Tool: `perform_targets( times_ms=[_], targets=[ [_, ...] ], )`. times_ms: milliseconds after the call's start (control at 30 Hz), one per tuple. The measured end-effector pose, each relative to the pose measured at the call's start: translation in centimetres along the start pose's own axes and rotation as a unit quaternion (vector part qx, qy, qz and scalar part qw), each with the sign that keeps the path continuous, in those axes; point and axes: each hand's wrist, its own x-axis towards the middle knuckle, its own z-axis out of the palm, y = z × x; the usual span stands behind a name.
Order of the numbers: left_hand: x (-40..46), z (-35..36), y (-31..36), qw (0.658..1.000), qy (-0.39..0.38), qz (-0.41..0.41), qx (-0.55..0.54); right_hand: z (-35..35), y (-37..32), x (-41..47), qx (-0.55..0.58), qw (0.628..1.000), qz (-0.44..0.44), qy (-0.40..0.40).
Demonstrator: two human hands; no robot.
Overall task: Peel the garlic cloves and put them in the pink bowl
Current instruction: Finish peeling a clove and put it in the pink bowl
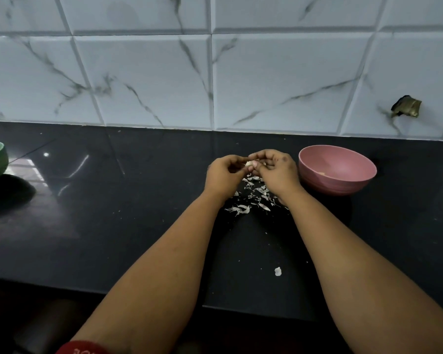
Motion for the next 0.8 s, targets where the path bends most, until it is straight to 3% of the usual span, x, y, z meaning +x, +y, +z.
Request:
perform_targets(
  times_ms=[100,267,433,667,800],
  targets=[
    [0.1,-0.2,0.2,0.999,0.016,-0.003,-0.044,-0.3,0.0,0.3,0.020,1.000,-0.004,0.024],
    [0.5,0.1,-0.3,0.999,0.036,-0.018,-0.002,-0.9,0.7,1.1,-0.118,0.990,-0.036,0.073],
    [0.8,-0.1,-0.7,0.999,0.042,-0.023,0.012,-0.8,1.0,1.0,-0.250,0.968,-0.035,0.012],
    [0.8,0.0,-0.8,0.999,0.030,-0.022,0.015,-1.1,0.5,0.9,-0.149,0.986,-0.031,0.073],
    [0.9,0.2,-0.9,0.998,-0.001,-0.020,0.062,-0.2,0.6,0.6,-0.084,0.996,-0.036,-0.015]
  ],
)
